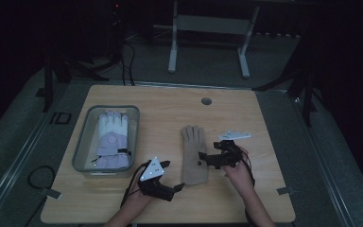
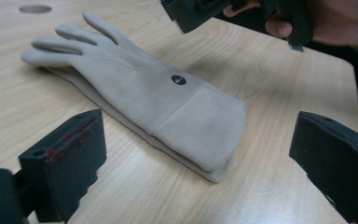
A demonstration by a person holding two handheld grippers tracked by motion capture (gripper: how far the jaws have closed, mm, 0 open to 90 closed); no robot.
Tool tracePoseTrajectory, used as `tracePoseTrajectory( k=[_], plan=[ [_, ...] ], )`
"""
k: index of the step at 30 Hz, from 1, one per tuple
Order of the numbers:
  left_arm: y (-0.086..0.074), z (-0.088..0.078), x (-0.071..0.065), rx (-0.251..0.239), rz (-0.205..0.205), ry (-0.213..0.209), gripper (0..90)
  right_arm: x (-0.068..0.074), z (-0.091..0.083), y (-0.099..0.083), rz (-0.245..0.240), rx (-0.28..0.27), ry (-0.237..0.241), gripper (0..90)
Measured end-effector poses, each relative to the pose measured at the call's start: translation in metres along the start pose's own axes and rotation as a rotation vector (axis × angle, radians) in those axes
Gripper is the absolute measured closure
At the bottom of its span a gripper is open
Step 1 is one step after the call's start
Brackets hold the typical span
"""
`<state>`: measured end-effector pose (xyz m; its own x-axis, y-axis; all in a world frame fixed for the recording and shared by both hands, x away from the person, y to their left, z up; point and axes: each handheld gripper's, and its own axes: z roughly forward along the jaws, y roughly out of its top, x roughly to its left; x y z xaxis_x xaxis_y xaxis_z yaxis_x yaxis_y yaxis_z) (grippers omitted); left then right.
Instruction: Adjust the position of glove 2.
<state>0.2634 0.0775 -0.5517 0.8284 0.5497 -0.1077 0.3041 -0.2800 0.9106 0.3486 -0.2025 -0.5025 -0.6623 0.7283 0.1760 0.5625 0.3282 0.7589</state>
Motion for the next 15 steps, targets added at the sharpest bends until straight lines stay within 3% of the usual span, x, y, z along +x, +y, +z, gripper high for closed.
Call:
tracePoseTrajectory(
  k=[2, 4, 7, 9, 11, 13, 15],
  plan=[
    [-0.001, 0.001, 0.002, 0.014, -0.015, 0.009, 3.9, -0.007, -0.002, -0.003, -0.058, -0.012, 0.007, 14.1],
    [-0.001, 0.001, 0.002, 0.022, -0.037, 0.023, 3.9, -0.011, -0.002, -0.005, -0.063, -0.010, 0.027, 14.7],
    [-0.001, -0.002, 0.005, 0.013, -0.114, 0.067, 5.6, -0.016, -0.001, -0.009, -0.065, 0.014, 0.017, 16.1],
    [-0.001, -0.004, 0.009, -0.002, -0.166, 0.037, 5.8, -0.019, 0.001, -0.011, -0.041, 0.011, 0.052, 16.2],
    [0.000, -0.006, 0.012, -0.017, -0.182, -0.017, 6.3, -0.020, 0.002, -0.012, -0.054, 0.003, 0.049, 15.0],
    [0.000, -0.006, 0.012, -0.017, -0.172, -0.026, 6.4, -0.022, 0.002, -0.013, -0.082, 0.000, 0.031, 14.7],
    [0.002, -0.005, 0.012, 0.001, -0.151, -0.026, 7.2, -0.025, 0.000, -0.012, -0.075, 0.011, 0.032, 15.3]
  ],
)
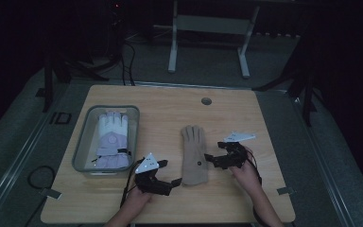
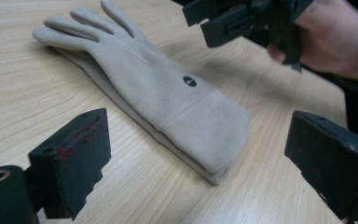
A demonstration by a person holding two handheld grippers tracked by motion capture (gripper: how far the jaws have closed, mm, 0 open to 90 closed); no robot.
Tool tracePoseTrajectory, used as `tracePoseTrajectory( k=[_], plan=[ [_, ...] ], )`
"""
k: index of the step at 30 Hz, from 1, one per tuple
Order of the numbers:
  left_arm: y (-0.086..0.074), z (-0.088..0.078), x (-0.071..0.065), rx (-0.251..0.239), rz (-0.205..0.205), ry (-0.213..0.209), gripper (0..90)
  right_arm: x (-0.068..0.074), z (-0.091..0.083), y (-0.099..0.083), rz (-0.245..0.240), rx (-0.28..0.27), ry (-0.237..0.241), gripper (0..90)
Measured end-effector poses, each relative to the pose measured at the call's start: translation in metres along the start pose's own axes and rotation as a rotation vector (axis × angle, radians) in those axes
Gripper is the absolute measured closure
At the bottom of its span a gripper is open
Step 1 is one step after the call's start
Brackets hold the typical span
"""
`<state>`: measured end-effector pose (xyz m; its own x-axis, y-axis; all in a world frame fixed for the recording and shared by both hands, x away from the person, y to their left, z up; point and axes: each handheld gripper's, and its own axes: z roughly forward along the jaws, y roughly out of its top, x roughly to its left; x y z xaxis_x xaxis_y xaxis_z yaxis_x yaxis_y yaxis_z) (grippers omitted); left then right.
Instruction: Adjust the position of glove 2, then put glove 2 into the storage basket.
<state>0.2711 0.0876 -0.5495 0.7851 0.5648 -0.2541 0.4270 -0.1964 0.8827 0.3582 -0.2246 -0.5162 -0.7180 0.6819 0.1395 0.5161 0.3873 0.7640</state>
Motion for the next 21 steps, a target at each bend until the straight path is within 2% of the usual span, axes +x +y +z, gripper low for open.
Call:
tracePoseTrajectory(
  k=[4, 8, 10, 12, 13, 14, 15, 16, 18, 21],
  plan=[
    [0.000, 0.001, -0.001, 0.017, 0.018, 0.021, 8.7, -0.006, -0.006, 0.001, 0.036, -0.021, 0.016, 15.6],
    [-0.001, 0.004, -0.002, 0.040, 0.026, 0.017, 9.0, -0.004, -0.010, 0.002, -0.003, -0.040, -0.004, 15.8],
    [0.001, 0.006, -0.006, 0.053, 0.056, 0.023, 9.0, -0.005, -0.008, 0.002, -0.005, -0.033, 0.018, 14.4],
    [0.003, 0.007, -0.009, 0.068, 0.087, 0.018, 11.5, -0.006, -0.006, 0.003, 0.013, -0.024, 0.030, 13.6],
    [0.005, 0.009, -0.011, 0.074, 0.099, 0.013, 12.6, -0.007, -0.004, 0.004, 0.030, -0.015, 0.044, 11.8],
    [0.006, 0.010, -0.012, 0.080, 0.111, 0.008, 14.1, -0.007, -0.001, 0.006, 0.050, -0.009, 0.019, 12.9],
    [0.006, 0.010, -0.012, 0.080, 0.111, 0.008, 14.1, -0.007, -0.001, 0.006, 0.050, -0.009, 0.019, 12.9],
    [0.009, 0.013, -0.016, 0.094, 0.147, -0.026, 14.1, -0.008, 0.001, 0.007, 0.049, 0.000, 0.020, 11.7],
    [0.013, 0.017, -0.018, 0.106, 0.166, -0.044, 14.4, -0.010, 0.009, 0.012, 0.062, -0.001, 0.044, 10.7],
    [0.018, 0.024, -0.021, 0.116, 0.188, -0.071, 14.6, -0.016, 0.016, 0.019, 0.092, -0.006, 0.034, 13.1]
  ],
)
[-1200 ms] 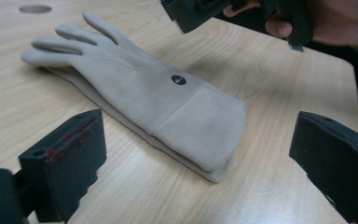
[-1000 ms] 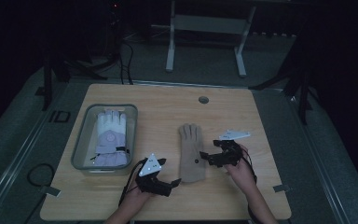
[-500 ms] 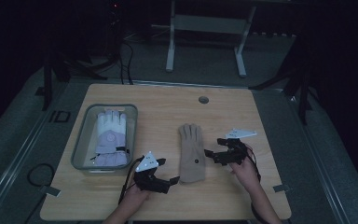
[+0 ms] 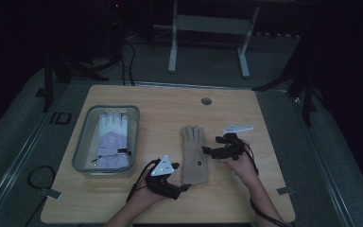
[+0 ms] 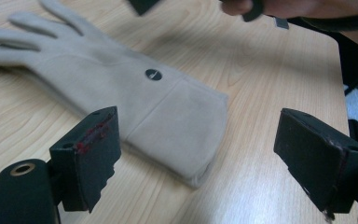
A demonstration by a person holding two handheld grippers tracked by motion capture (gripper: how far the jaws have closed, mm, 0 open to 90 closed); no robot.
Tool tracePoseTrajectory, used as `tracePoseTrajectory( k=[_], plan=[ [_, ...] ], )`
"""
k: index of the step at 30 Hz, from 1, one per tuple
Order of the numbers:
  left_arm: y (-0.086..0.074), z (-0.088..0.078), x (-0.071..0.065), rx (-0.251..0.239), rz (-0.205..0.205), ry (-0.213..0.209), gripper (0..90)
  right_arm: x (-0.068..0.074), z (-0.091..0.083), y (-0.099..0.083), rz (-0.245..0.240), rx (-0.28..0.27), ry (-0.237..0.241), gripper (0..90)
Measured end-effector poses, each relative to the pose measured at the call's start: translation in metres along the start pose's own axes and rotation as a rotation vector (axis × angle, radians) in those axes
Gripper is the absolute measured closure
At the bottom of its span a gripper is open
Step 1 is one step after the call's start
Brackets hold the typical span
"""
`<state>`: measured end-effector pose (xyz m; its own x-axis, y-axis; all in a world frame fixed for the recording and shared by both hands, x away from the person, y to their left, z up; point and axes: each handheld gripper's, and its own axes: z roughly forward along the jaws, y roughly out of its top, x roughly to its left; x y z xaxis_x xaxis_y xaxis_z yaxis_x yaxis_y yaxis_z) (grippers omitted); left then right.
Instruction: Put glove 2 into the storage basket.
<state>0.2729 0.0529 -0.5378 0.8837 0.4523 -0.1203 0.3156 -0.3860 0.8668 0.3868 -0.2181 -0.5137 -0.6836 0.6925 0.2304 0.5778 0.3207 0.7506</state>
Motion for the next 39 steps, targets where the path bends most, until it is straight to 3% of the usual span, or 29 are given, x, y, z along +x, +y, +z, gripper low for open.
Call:
tracePoseTrajectory(
  k=[8, 15, 17, 20, 23, 25, 27, 31, 33, 39],
  plan=[
    [0.013, 0.020, 0.002, 0.062, 0.067, -0.057, 18.5, -0.019, 0.027, 0.016, 0.075, 0.018, -0.002, 17.2],
    [0.017, 0.036, 0.011, 0.146, 0.076, -0.102, 27.4, -0.027, 0.055, 0.013, 0.138, 0.072, 0.021, 20.4],
    [0.016, 0.038, 0.015, 0.163, 0.063, -0.114, 31.0, -0.026, 0.062, 0.010, 0.127, 0.103, 0.015, 21.6],
    [0.012, 0.041, 0.019, 0.187, 0.053, -0.107, 31.9, -0.021, 0.065, 0.009, 0.069, 0.113, 0.001, 28.8],
    [0.009, 0.042, 0.021, 0.206, 0.056, -0.098, 32.3, -0.017, 0.065, 0.008, 0.033, 0.125, 0.020, 46.5],
    [0.008, 0.042, 0.021, 0.210, 0.057, -0.099, 32.6, -0.015, 0.065, 0.007, 0.046, 0.121, 0.029, 53.7],
    [0.009, 0.041, 0.021, 0.219, 0.064, -0.095, 32.7, -0.010, 0.064, 0.005, 0.025, 0.108, 0.022, 59.6],
    [0.007, 0.042, 0.019, 0.228, 0.077, -0.092, 32.6, 0.006, 0.061, 0.006, -0.102, 0.111, -0.061, 67.8],
    [0.007, 0.042, 0.017, 0.239, 0.102, -0.079, 32.6, 0.012, 0.060, 0.006, -0.166, 0.113, -0.085, 69.0],
    [0.004, 0.043, 0.006, 0.277, 0.225, -0.035, 29.3, 0.010, 0.060, 0.006, -0.140, 0.106, -0.071, 69.7]
  ],
)
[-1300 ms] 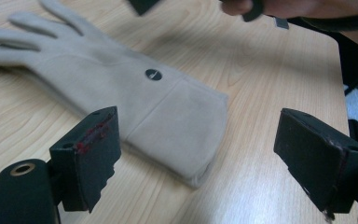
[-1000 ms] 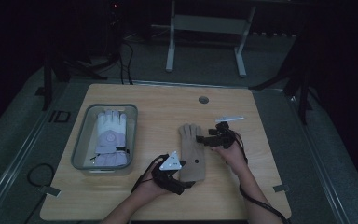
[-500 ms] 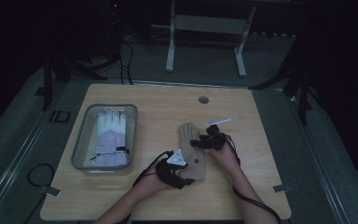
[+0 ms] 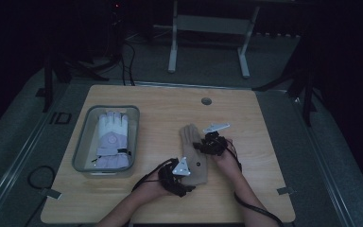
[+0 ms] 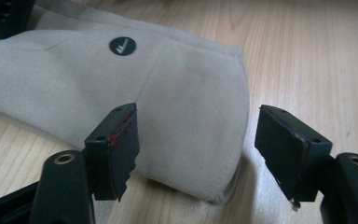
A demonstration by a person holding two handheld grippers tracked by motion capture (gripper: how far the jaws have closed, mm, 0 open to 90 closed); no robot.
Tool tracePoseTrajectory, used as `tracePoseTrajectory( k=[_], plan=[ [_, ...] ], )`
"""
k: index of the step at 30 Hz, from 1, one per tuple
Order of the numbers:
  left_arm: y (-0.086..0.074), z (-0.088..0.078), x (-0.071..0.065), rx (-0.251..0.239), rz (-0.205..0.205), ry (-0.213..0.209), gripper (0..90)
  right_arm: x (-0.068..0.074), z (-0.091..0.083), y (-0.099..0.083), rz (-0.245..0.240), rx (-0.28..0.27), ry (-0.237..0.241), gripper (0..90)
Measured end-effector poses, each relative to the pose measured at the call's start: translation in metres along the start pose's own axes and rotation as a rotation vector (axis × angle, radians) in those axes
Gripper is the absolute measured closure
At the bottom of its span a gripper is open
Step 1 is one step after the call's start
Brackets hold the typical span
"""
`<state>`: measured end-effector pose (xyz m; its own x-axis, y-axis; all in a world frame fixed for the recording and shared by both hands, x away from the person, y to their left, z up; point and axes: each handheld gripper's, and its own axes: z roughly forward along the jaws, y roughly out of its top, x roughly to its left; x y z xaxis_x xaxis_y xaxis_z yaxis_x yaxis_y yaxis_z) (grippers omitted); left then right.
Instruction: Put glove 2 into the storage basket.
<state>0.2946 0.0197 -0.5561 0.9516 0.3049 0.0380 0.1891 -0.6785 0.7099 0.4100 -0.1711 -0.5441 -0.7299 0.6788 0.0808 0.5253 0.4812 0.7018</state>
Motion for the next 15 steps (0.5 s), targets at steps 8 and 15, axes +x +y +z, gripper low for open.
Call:
tracePoseTrajectory(
  k=[8, 15],
  plan=[
    [0.006, 0.002, -0.005, 0.063, 0.085, 0.027, 29.9, 0.002, 0.001, 0.003, -0.004, 0.018, -0.013, 69.7],
    [0.011, 0.002, -0.007, 0.095, 0.126, 0.019, 30.7, 0.002, 0.001, 0.002, 0.002, 0.016, -0.014, 69.7]
  ],
)
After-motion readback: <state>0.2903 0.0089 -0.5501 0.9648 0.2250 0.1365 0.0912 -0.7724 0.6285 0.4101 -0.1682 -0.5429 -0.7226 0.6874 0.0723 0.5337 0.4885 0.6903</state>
